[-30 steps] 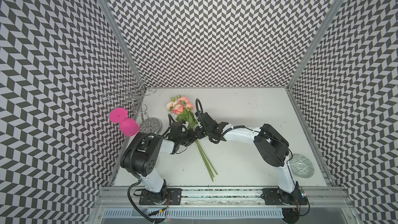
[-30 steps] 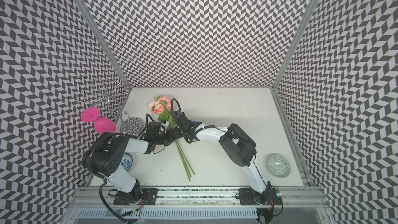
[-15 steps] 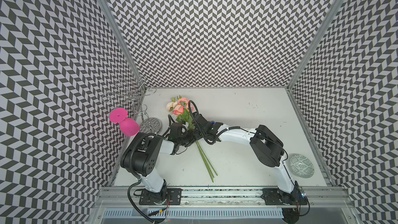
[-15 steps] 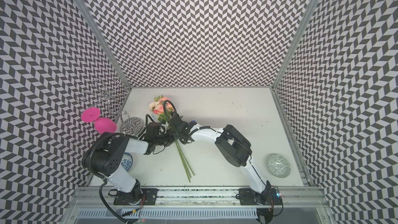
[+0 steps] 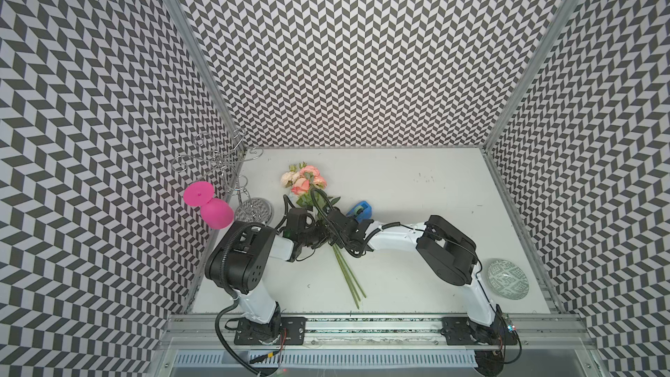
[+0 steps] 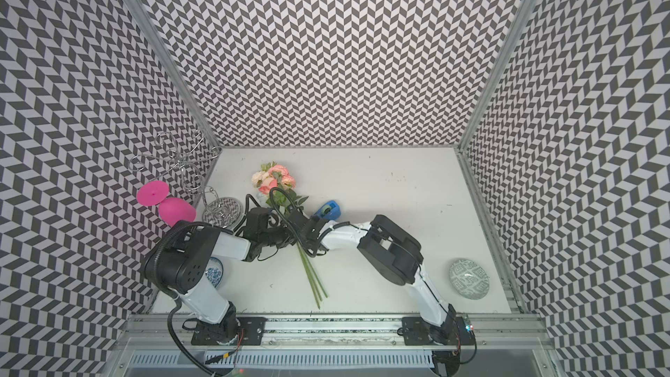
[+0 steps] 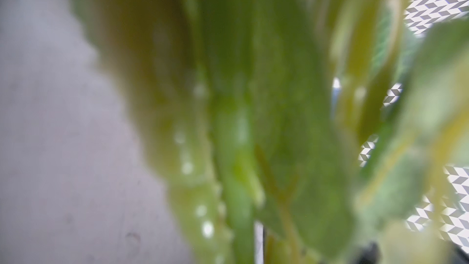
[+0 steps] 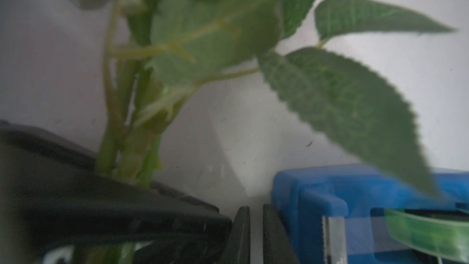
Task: Wrap bouquets with tape
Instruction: Tear off the tape using the Tape Cutter.
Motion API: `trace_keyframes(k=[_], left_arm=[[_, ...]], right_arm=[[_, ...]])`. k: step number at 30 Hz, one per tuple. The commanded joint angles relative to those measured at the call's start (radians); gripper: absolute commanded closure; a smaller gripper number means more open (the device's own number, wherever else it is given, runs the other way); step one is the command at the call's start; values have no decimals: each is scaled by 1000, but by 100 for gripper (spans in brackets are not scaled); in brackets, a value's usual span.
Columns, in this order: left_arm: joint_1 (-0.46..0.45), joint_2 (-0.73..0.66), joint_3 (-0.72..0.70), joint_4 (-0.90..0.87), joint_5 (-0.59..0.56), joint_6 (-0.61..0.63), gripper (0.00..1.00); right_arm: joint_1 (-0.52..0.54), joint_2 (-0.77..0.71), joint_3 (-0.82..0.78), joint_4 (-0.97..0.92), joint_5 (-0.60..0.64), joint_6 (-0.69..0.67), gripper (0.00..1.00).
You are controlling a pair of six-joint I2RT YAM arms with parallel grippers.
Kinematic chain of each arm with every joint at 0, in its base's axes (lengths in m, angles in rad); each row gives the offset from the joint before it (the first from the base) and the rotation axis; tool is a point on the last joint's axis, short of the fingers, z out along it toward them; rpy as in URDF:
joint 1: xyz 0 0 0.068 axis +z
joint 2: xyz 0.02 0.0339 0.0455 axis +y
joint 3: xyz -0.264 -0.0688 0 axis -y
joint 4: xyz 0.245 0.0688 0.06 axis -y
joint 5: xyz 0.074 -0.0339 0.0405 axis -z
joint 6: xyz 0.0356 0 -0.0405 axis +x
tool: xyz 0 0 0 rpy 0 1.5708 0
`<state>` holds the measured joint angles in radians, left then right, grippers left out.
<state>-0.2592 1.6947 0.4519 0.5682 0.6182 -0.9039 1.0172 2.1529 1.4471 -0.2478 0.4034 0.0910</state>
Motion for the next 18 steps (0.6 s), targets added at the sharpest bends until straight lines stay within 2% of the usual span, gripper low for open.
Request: trace_keyframes(k=[1, 5, 11, 15, 18], left_arm=[[-2, -15, 11, 49, 11, -1, 100], [3, -37, 10, 30, 12, 2, 100], [35, -79, 62, -24, 27, 30, 100], [44, -116, 166, -121, 34, 56, 100], [44, -144, 237, -182, 29, 67, 100]], right_arm=[[1, -46, 71, 34, -68, -43, 84], [-17, -60, 137, -14, -187, -28, 82], [-69, -180, 78, -18, -418, 65, 76], [-176, -312, -65, 59, -704, 130, 53], [-264, -385, -171, 132, -957, 131, 45]])
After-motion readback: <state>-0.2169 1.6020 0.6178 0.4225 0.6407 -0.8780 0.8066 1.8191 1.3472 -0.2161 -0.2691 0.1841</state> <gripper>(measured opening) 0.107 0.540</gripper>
